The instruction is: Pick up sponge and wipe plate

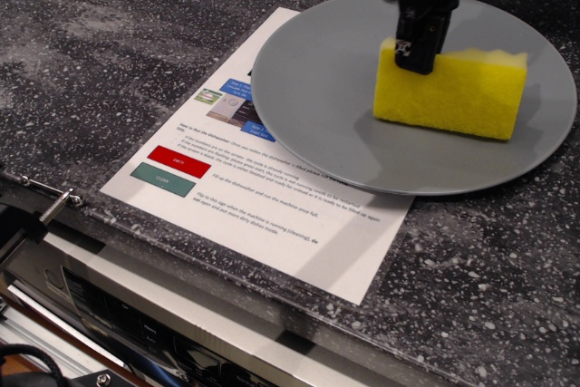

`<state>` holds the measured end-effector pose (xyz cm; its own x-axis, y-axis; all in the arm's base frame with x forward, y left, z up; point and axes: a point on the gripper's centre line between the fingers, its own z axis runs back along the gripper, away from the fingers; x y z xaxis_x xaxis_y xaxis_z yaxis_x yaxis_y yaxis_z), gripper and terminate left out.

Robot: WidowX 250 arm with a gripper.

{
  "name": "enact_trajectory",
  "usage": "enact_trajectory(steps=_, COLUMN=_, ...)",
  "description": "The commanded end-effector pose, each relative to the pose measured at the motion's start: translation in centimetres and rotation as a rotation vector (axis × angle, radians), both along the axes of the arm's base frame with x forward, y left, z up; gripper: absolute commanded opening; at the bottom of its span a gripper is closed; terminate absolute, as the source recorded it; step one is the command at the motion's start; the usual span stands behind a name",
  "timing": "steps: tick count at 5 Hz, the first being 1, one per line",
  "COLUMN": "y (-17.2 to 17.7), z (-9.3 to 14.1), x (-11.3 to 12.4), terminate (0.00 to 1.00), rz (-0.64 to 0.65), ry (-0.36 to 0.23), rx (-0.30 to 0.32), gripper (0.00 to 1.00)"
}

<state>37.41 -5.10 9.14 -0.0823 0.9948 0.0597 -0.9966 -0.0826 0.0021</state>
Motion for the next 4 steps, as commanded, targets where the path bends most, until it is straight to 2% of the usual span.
enact_trajectory(steps=1, y=-0.9, z=1.3, x=4.5, terminate=0.0, rz=0.106, ry=-0.051, rx=0.02, gripper=0.0)
enact_trajectory(steps=2, y=-0.2, z=1.8, x=6.2, terminate=0.0, rz=0.161, ry=-0.057, rx=0.012, gripper=0.0)
enact_trajectory(steps=3, y=0.9, z=3.6, x=7.3, terminate=0.0, rz=0.2, ry=-0.098, rx=-0.025, gripper=0.0)
enact_trajectory(steps=4, y=2.4, z=5.2, x=8.3, terminate=1.0, rz=0.246, ry=-0.125, rx=-0.067, gripper=0.0)
